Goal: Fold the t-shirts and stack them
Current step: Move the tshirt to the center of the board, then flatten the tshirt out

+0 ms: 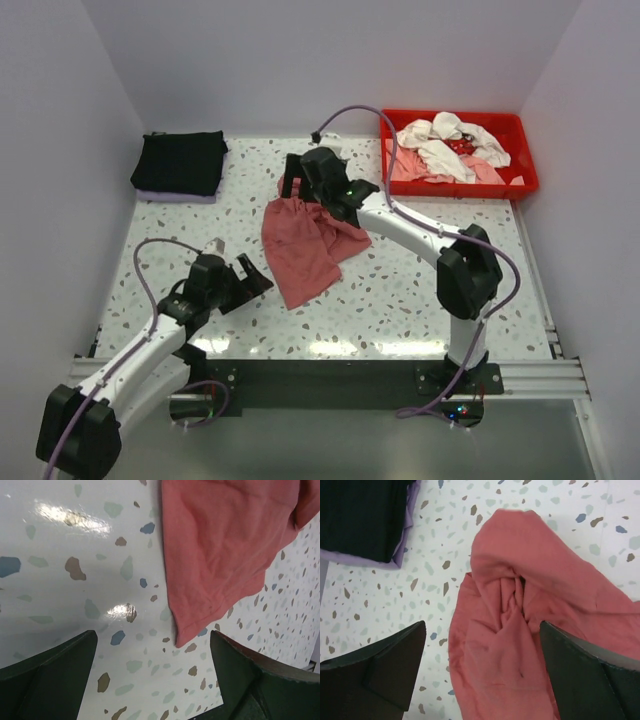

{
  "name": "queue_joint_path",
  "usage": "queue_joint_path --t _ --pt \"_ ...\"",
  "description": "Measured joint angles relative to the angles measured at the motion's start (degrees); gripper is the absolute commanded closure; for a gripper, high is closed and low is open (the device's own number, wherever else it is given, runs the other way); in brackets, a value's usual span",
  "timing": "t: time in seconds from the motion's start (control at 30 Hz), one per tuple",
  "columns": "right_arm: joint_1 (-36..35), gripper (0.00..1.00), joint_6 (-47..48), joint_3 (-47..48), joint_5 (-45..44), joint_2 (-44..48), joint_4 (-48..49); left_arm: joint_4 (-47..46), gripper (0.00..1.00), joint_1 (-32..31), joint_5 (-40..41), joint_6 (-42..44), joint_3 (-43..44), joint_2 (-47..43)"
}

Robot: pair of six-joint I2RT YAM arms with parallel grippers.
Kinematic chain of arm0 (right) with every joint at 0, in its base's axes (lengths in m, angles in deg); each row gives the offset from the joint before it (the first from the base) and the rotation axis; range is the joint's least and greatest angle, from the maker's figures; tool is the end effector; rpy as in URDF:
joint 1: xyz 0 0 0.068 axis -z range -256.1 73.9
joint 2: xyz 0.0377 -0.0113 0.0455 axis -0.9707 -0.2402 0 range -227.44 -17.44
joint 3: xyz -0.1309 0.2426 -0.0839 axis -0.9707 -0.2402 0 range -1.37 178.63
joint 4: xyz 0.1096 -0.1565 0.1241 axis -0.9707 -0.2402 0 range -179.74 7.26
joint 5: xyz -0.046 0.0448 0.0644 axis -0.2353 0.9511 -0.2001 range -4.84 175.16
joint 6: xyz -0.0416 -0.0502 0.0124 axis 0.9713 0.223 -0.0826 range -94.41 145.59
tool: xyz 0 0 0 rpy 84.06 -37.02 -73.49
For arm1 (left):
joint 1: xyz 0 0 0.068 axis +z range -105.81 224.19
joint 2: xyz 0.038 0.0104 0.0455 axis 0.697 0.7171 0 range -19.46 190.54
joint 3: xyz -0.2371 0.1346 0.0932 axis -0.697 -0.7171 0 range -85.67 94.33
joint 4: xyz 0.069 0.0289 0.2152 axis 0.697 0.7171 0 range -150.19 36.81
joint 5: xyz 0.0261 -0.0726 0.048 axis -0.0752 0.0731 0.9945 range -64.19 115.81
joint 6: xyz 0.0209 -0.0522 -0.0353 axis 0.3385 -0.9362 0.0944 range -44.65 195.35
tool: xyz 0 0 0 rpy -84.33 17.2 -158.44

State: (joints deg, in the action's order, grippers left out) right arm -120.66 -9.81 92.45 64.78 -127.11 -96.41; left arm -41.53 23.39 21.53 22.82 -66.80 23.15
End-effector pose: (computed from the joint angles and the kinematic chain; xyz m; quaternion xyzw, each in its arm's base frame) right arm 0.3255 0.2947 0.3170 0.0209 0.8547 0.2013 0.4780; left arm 0.1133 -0.0470 0.1885 -0.2355 0.8836 -0.2682 0.3031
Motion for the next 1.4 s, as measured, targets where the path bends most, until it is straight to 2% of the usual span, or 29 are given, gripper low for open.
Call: queue_joint_path --t 0.1,0.2,0.47,0.67,0.83,0.9,1.0,1.03,1.1,1.13,1.2,1.23,1.4 --pt "1.0 0.01 0.5 -1.4 -0.3 1.8 -0.4 -4.5 0.00 -1.9 -2.3 0.0 -1.9 4.6" --pt "2.4 0.01 1.3 -7.5 -1.3 7.9 -0.7 -8.6 0.00 -6.3 -2.7 -0.5 -2.2 8.8" --pt "7.6 0.01 1.6 -33.6 -5.4 35.2 -2.6 -13.2 0.04 -19.5 4.6 -1.9 5.8 24.0" --pt "9.3 0.01 1.3 -43.3 -7.4 45.4 -5.7 -7.8 0.09 -25.6 14.3 -3.7 14.5 33.5" --pt "9.4 0.01 1.4 -45.9 -9.0 49.2 -6.8 0.1 0.09 -30.7 21.8 -5.8 21.4 40.1" --pt "9.5 0.01 1.4 -46.1 -9.7 49.7 -7.0 2.4 0.13 -32.1 24.1 -6.6 23.6 42.3" --pt "9.7 0.01 1.5 -46.3 -10.2 49.8 -7.0 6.0 0.24 -33.8 27.4 -7.1 27.1 46.1" --pt "9.8 0.01 1.6 -46.4 -10.2 49.7 -7.1 7.1 0.39 -34.1 28.4 -7.4 28.2 47.4" --pt "9.8 0.01 1.8 -46.4 -10.2 49.7 -7.3 8.9 0.51 -34.5 30.4 -8.1 30.2 49.6" --pt "9.9 0.01 2.0 -46.4 -10.2 49.6 -7.4 9.7 0.65 -34.5 31.3 -8.4 30.9 50.4" --pt "10.1 0.01 2.5 -46.4 -10.2 49.5 -7.4 9.7 0.81 -34.5 32.5 -9.4 31.1 50.9" --pt "10.2 0.01 2.7 -46.4 -10.2 49.4 -7.4 9.6 0.99 -34.5 33.0 -9.8 31.1 50.9" --pt "10.6 0.01 4.1 -46.5 -10.0 48.9 -7.4 9.2 1.00 -32.6 33.4 -10.6 29.2 49.0"
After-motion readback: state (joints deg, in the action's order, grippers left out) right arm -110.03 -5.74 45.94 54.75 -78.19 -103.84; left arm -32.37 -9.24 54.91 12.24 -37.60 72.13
